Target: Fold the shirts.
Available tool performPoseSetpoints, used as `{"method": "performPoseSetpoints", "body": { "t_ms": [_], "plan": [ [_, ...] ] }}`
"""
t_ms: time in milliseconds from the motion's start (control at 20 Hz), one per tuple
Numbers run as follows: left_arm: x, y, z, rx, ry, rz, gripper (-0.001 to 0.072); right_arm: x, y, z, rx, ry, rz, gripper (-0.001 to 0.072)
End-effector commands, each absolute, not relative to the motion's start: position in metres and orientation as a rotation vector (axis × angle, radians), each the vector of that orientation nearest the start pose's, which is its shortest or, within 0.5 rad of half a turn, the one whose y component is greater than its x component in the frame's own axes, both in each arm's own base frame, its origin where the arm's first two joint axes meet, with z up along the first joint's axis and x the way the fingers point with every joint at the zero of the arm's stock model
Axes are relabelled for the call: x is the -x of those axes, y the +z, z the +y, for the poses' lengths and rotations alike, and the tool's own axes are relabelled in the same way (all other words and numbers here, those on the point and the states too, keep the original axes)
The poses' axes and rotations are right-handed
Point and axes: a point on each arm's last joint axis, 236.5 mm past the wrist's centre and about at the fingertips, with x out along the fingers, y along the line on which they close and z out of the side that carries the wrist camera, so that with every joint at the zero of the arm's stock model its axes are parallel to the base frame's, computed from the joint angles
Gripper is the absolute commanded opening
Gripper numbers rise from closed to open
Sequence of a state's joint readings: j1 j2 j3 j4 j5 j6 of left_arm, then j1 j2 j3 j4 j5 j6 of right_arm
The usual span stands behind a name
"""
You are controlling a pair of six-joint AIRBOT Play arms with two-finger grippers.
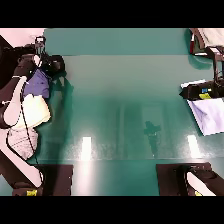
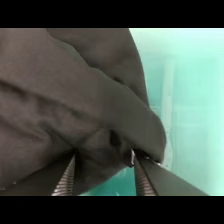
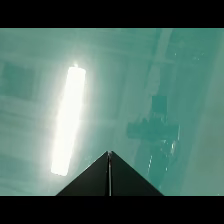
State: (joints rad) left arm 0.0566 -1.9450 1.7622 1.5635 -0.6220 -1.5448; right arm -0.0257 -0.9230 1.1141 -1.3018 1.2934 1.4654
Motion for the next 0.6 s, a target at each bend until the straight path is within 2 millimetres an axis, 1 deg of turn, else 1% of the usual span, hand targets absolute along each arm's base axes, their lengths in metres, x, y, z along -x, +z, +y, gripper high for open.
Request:
{"method": "performPoseSetpoints", "body": {
  "t_ms": [0,50,100,200,250,300,400,450,500,550],
  "plan": [
    [-0.643,-0.033,0.036,0.009,0.043,0.779,0.0414,-0.320,0.112,0.053,-0.128,0.228,1.088,0.0027],
    [-0.645,-0.031,0.036,0.009,0.043,0.765,0.0207,-0.320,0.112,0.053,-0.128,0.228,1.091,0.0028],
    [-0.647,-0.026,0.036,0.004,0.041,0.757,0.0025,-0.319,0.112,0.053,-0.128,0.228,1.092,0.0027],
    [-0.648,-0.011,0.035,0.009,0.040,0.755,0.0024,-0.320,0.112,0.053,-0.127,0.228,1.088,0.0027],
    [-0.648,0.004,0.034,0.015,0.038,0.759,0.0023,-0.322,0.113,0.053,-0.128,0.226,1.080,0.0027],
    [-0.649,0.026,0.033,0.023,0.033,0.744,0.0023,-0.325,0.115,0.052,-0.129,0.223,1.064,0.0027],
    [-0.649,0.093,0.024,0.024,0.012,0.672,0.0023,-0.336,0.121,0.052,-0.134,0.215,1.012,0.0027],
    [-0.644,0.137,0.015,0.003,-0.015,0.618,0.0023,-0.341,0.125,0.051,-0.151,0.202,0.988,0.0027],
    [-0.636,0.179,0.001,-0.019,-0.056,0.553,0.0023,-0.347,0.133,0.050,-0.167,0.190,0.958,0.0027],
    [-0.620,0.225,-0.019,-0.036,-0.114,0.480,0.0023,-0.353,0.143,0.049,-0.166,0.188,0.921,0.0027]
  ]
}}
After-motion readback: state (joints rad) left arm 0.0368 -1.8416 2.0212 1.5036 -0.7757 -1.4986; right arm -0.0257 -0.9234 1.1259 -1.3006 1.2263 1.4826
